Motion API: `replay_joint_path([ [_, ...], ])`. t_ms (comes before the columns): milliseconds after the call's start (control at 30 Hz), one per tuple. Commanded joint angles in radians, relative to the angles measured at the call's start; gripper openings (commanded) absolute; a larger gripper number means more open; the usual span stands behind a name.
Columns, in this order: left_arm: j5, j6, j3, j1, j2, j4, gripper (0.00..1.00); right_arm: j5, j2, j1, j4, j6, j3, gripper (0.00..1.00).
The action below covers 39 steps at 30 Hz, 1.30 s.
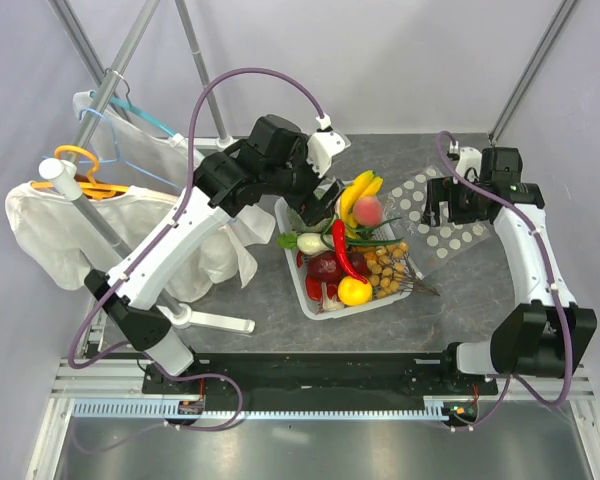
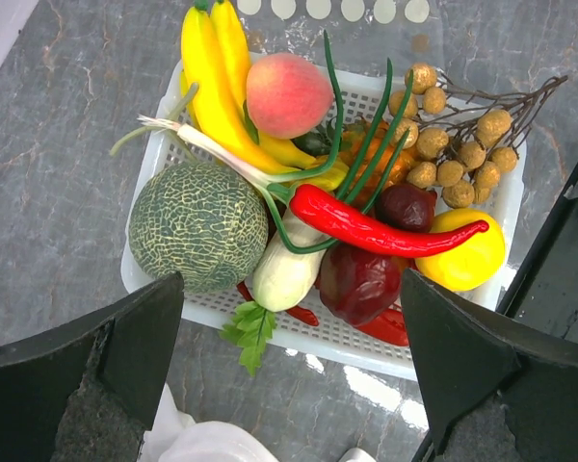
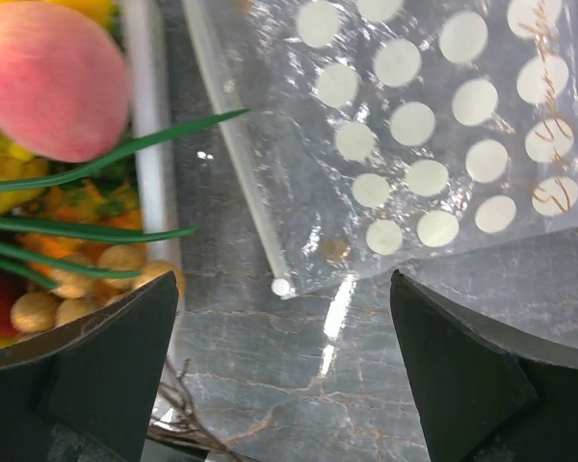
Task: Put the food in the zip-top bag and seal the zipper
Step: Move the zipper food storage bag to the center of the board.
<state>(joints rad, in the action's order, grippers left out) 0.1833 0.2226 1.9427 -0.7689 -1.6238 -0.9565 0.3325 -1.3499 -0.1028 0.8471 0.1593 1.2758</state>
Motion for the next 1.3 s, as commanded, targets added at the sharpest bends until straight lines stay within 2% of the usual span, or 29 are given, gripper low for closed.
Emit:
replay_joint_path([
  [0,0.028,-0.019,-0.042,-0.001,0.067,0.088,1.0,-0.065,-0.07,-0.032,-0.003,0.039,0.043,0.98],
  [167,0.053,-0.019,-0.071,-0.001,0.079,0.093,1.0,-0.164,-0.161,-0.092,0.009,0.104,0.077,0.98],
  [333,0.082,-0.017,-0.113,-0.001,0.09,0.093,1.0,-0.173,-0.265,-0.167,0.041,0.138,0.079,0.96],
  [567,0.1,-0.017,-0.129,-0.001,0.079,0.098,1.0,-0.253,-0.374,-0.167,-0.083,0.148,-0.035,0.9],
  [667,0.111,-0.028,-0.134,-0.001,0.07,0.096,1.0,-0.274,-0.434,-0.167,-0.12,0.143,-0.038,0.9],
  [867,0.107,-0.032,-0.139,-0.001,0.051,0.098,1.0,-0.265,-0.558,-0.167,-0.172,0.111,-0.012,0.81],
  [933,0.097,-0.031,-0.143,-0.001,0.045,0.099,1.0,-0.265,-0.6,-0.167,-0.209,0.076,0.014,0.74],
  [1100,0.045,-0.026,-0.156,-0.001,0.027,0.101,1.0,-0.306,-0.745,-0.17,-0.272,-0.023,0.147,0.41],
  [1133,0.036,-0.023,-0.16,-0.001,0.025,0.099,1.0,-0.314,-0.771,-0.172,-0.278,-0.036,0.218,0.39],
  [1267,-0.011,-0.016,-0.165,-0.001,0.015,0.098,1.0,-0.345,-0.896,-0.198,-0.255,-0.11,0.405,0.19],
])
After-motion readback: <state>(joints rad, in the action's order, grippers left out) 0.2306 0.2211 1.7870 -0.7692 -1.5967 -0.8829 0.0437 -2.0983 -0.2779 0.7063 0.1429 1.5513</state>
